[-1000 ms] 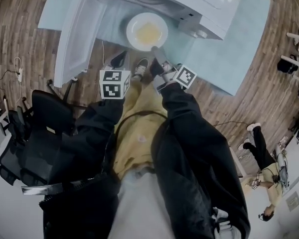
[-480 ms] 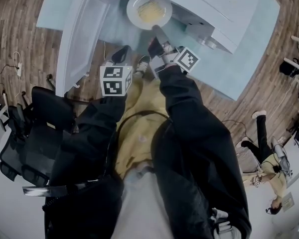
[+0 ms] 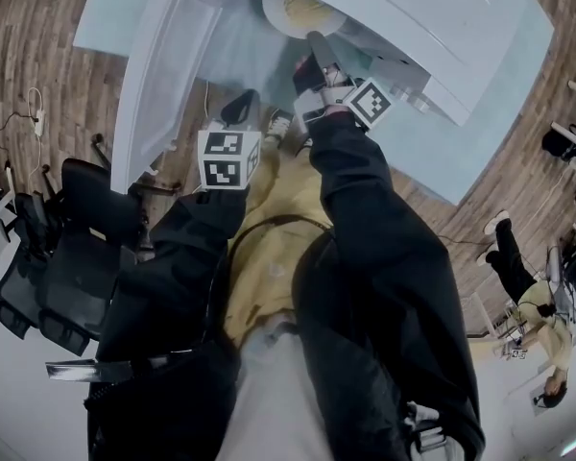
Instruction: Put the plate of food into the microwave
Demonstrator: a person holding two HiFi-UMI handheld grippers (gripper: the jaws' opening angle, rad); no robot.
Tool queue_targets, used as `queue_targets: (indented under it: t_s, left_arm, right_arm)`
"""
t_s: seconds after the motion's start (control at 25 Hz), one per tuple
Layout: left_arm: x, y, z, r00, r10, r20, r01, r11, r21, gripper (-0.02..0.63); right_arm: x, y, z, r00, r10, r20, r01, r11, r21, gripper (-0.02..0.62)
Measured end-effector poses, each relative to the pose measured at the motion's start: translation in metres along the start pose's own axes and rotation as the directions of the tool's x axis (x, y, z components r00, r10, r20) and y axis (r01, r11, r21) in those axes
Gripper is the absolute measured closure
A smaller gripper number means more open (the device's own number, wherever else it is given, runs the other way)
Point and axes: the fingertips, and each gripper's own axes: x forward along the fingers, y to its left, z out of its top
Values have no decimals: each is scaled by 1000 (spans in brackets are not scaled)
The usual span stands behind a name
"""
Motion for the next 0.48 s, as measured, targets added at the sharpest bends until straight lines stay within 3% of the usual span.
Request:
queue_targets:
  t_s: [0.48]
  left_arm:
    - [0,1,-6,1000,2,-3,-2,1000,-17,610]
  right_arm:
    - [10,-11,17,996,-48,74,43,997,60,586]
